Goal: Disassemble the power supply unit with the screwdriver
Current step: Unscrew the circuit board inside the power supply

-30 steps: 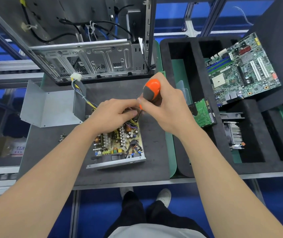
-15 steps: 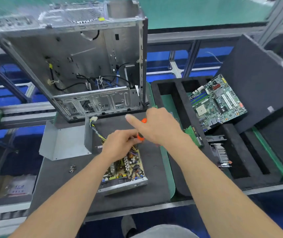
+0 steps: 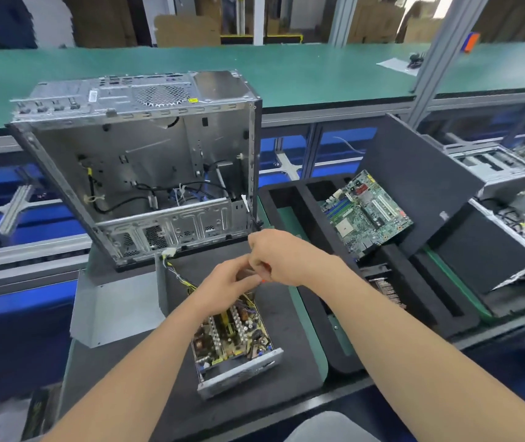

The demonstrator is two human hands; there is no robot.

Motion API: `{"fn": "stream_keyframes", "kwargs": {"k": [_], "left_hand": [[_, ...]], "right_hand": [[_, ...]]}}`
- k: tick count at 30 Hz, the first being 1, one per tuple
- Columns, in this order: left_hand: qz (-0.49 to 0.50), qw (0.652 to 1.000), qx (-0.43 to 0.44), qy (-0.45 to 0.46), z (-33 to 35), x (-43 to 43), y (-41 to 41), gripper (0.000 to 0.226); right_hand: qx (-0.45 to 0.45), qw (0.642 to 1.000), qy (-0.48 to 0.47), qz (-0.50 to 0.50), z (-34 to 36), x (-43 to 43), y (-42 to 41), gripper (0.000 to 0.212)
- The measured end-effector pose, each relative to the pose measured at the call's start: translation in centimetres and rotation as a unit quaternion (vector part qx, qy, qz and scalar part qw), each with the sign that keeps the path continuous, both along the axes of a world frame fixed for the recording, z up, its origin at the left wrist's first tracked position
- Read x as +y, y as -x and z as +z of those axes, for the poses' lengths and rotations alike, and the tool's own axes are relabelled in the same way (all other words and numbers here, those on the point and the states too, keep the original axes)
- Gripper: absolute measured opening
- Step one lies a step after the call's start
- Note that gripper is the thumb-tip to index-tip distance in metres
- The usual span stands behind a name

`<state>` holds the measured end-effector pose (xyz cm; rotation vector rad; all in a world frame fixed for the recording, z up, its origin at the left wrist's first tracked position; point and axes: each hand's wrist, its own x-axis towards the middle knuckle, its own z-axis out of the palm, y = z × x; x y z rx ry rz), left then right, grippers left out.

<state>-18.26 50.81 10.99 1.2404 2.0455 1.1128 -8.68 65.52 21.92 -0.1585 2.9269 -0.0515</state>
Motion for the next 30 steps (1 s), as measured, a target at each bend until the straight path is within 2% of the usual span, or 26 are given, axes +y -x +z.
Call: {"fn": "stream_keyframes", "kwargs": {"k": [2,4,7,8,10,12,15,17,19,20,22,23,27,28,30], "left_hand": [[0.018,1.000,0.008,0.006,-0.4,0.3,-0.1,0.035],[0.038,0.999,0.010,0.014,-1.0,0.4,-0.2,0.036],[0.045,0.999,0.012,0.016,-1.5,0.4,-0.6,0.015],[0.048,0.999,0.014,0.011,-1.5,0.4,-0.7,0.017],[0.050,0.999,0.016,0.000,-1.6,0.3,-0.8,0.025],[0.043,0.999,0.002,-0.010,-1.6,0.2,-0.6,0.027],[0.020,1.000,-0.005,0.011,-1.6,-0.1,-0.5,0.025],[0.010,1.000,-0.013,0.015,-1.6,-0.1,-0.3,0.013],[0.007,1.000,-0.021,0.004,-1.6,-0.2,0.0,0.020],[0.013,1.000,-0.014,0.005,-1.8,-0.1,0.1,0.023],[0.031,0.999,-0.009,0.010,-1.9,-0.1,0.1,0.015],[0.041,0.999,-0.009,0.010,-1.9,0.0,-0.1,0.007],[0.101,0.994,-0.047,0.001,-1.8,0.9,-0.7,0.043],[0.109,0.993,-0.049,0.000,-1.8,1.0,-0.8,0.046],[0.095,0.994,-0.046,-0.003,-1.9,0.9,-0.7,0.042]], "right_hand": [[-0.016,0.998,0.057,-0.017,-0.1,0.2,-0.3,0.009],[-0.009,0.992,0.115,-0.057,0.1,0.2,-0.7,0.018],[0.048,0.964,0.079,-0.250,-0.2,-0.9,-0.5,0.049],[0.048,0.945,0.059,-0.317,-0.3,-1.5,-0.2,0.056],[0.023,0.919,0.094,-0.382,-0.6,-2.3,0.4,0.055],[-0.006,0.929,0.140,-0.343,-0.4,-2.2,0.8,0.040],[-0.062,0.974,0.123,-0.182,1.1,-1.3,0.8,0.006],[-0.078,0.991,0.073,-0.081,1.2,-1.0,1.0,0.012],[-0.056,0.997,0.044,-0.036,0.7,-1.0,1.0,0.016],[-0.040,0.997,0.059,-0.028,0.6,-0.9,0.8,0.015],[-0.041,0.993,0.109,-0.027,0.3,-0.3,0.5,0.008],[-0.043,0.990,0.126,-0.041,0.2,-0.1,0.4,0.012],[0.044,0.968,0.073,-0.237,-0.7,-1.1,0.8,0.058],[0.041,0.959,0.070,-0.272,-1.0,-1.5,1.0,0.062],[0.019,0.953,0.115,-0.281,-1.2,-1.5,1.3,0.053]]}}
